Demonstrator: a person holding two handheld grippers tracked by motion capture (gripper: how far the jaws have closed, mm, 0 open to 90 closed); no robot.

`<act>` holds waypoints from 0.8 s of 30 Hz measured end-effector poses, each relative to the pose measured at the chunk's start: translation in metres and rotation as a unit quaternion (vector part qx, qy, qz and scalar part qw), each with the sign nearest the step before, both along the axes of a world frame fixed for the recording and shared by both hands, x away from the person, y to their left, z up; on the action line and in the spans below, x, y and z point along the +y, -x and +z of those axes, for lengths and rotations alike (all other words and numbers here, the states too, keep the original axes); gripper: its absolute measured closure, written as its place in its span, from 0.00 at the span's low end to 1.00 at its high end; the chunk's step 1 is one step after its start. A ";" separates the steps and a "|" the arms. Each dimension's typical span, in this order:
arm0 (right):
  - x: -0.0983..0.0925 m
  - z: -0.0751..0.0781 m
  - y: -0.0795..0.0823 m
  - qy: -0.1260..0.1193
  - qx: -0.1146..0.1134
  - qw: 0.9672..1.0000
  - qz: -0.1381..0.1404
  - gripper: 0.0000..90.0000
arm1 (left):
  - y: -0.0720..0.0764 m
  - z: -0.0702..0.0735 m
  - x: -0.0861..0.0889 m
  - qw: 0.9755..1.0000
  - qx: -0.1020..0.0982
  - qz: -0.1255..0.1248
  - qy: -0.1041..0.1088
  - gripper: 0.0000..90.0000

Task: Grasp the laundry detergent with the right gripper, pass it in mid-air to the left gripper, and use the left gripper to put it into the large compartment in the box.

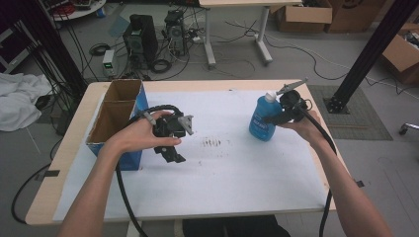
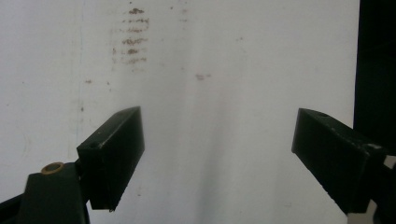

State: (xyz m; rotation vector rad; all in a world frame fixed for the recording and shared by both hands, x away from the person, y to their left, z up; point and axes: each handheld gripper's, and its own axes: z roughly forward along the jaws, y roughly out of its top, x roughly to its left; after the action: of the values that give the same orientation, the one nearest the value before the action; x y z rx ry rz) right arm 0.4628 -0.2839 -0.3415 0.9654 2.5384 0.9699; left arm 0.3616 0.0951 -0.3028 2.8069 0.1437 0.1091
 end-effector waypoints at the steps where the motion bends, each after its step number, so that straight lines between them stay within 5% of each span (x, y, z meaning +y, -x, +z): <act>1: 0.000 -0.001 0.000 0.002 0.000 1.000 -0.003 0.18 | 0.000 0.000 0.000 1.000 0.000 0.000 0.000 0.20; 24: 0.005 -0.020 0.003 -0.021 -0.016 0.999 -0.017 0.18 | 0.001 -0.002 0.002 1.000 0.002 0.003 0.003 0.20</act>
State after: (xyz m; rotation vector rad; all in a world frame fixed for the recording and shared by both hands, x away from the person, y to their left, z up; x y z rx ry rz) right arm 0.4597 -0.2791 -0.3611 0.9934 2.4754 1.0237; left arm 0.3607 0.0974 -0.3044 2.8013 0.1544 0.1043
